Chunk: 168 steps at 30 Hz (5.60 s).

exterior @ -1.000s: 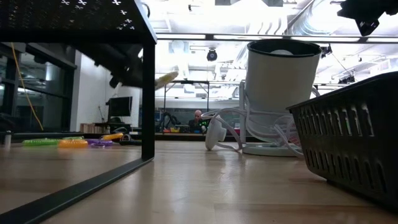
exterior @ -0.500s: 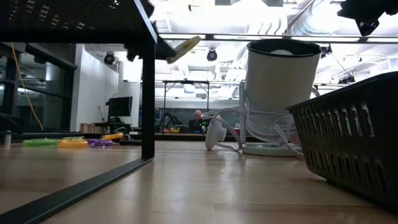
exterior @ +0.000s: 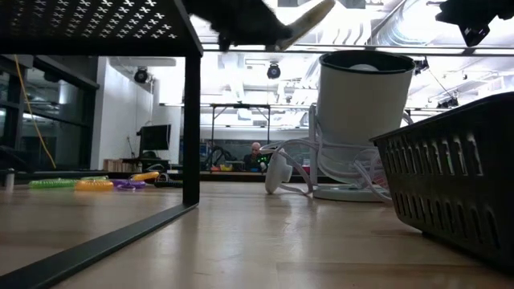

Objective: Pick & Place Office Desk Supplies
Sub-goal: Put the yellow crayon box into the black bin, then put the top orange spring keychain into the green bin

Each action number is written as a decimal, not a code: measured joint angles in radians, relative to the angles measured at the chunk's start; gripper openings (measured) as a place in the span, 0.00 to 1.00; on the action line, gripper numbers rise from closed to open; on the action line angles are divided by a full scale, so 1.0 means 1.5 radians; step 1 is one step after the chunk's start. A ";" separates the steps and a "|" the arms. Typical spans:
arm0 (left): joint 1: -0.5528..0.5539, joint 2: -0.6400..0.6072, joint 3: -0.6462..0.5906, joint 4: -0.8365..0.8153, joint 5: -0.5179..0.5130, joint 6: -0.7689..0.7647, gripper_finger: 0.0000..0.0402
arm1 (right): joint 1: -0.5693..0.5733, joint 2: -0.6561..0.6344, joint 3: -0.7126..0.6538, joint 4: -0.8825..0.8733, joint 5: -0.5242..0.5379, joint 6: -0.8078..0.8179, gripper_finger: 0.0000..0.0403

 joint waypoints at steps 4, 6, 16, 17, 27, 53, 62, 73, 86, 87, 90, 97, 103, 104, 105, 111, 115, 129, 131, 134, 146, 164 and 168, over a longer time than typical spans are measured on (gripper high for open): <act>-0.041 0.052 0.055 -0.005 -0.012 0.002 0.31 | 0.000 0.000 0.000 0.000 0.000 0.000 0.21; -0.060 0.079 0.081 -0.007 -0.016 0.002 0.31 | 0.000 0.000 0.000 0.000 0.000 0.000 0.21; -0.132 0.209 0.209 -0.042 -0.024 0.001 0.31 | 0.000 0.000 0.000 0.000 0.000 0.000 0.21; -0.138 0.224 0.223 -0.042 -0.023 0.001 0.31 | 0.000 0.000 0.000 0.000 0.000 0.000 0.21; -0.192 0.341 0.328 -0.106 0.006 0.008 0.31 | 0.000 0.000 0.000 0.000 0.000 0.000 0.21; -0.190 0.393 0.379 -0.187 0.097 -0.056 0.31 | 0.000 0.000 0.000 0.000 0.000 0.000 0.21; -0.185 0.396 0.418 -0.256 0.098 -0.032 0.31 | 0.000 0.000 0.000 0.000 0.000 0.000 0.21; -0.176 0.427 0.428 -0.248 0.145 -0.051 0.31 | 0.000 0.000 0.000 0.000 0.000 0.000 0.21; -0.176 0.427 0.428 -0.254 0.145 -0.048 0.31 | 0.000 0.000 0.000 0.000 0.000 0.000 0.21; -0.176 0.427 0.428 -0.254 0.146 -0.048 0.31 | 0.000 0.000 0.000 0.000 0.000 0.000 0.21; -0.176 0.427 0.428 -0.254 0.147 -0.047 0.31 | 0.000 0.000 0.000 0.000 0.000 0.000 0.21; -0.176 0.427 0.428 -0.255 0.150 -0.035 0.34 | 0.000 0.000 0.000 0.000 0.000 0.000 0.21; -0.175 0.435 0.427 -0.251 0.157 -0.038 0.45 | 0.000 0.000 0.000 0.000 0.000 0.000 0.21; -0.174 0.435 0.427 -0.249 0.157 -0.038 0.46 | 0.000 0.000 0.000 0.000 0.000 0.000 0.21; -0.173 0.435 0.427 -0.245 0.157 -0.038 0.47 | 0.000 0.000 0.000 0.000 0.000 0.000 0.21; -0.173 0.436 0.427 -0.244 0.156 -0.039 0.47 | 0.000 0.000 0.000 0.000 0.000 0.000 0.21; -0.173 0.436 0.427 -0.245 0.156 -0.039 0.47 | 0.000 0.000 0.000 0.000 0.000 0.000 0.21; -0.166 0.406 0.427 -0.253 0.166 -0.013 0.47 | 0.000 0.000 0.000 0.000 0.000 0.000 0.21; -0.161 0.377 0.427 -0.267 0.163 0.000 0.47 | 0.000 0.000 0.000 0.000 0.000 0.000 0.21; -0.152 0.338 0.428 -0.311 0.147 0.007 0.47 | 0.000 0.000 0.000 0.000 0.000 0.000 0.21; -0.102 0.217 0.427 -0.516 0.066 -0.028 0.47 | 0.000 0.000 0.000 0.000 0.000 0.000 0.21; 0.006 0.101 0.291 -0.582 0.092 -0.164 0.47 | 0.000 0.000 0.000 0.000 0.000 0.000 0.21; 0.024 0.060 0.229 -0.541 0.086 -0.180 0.47 | 0.000 0.000 0.000 0.000 0.000 0.000 0.21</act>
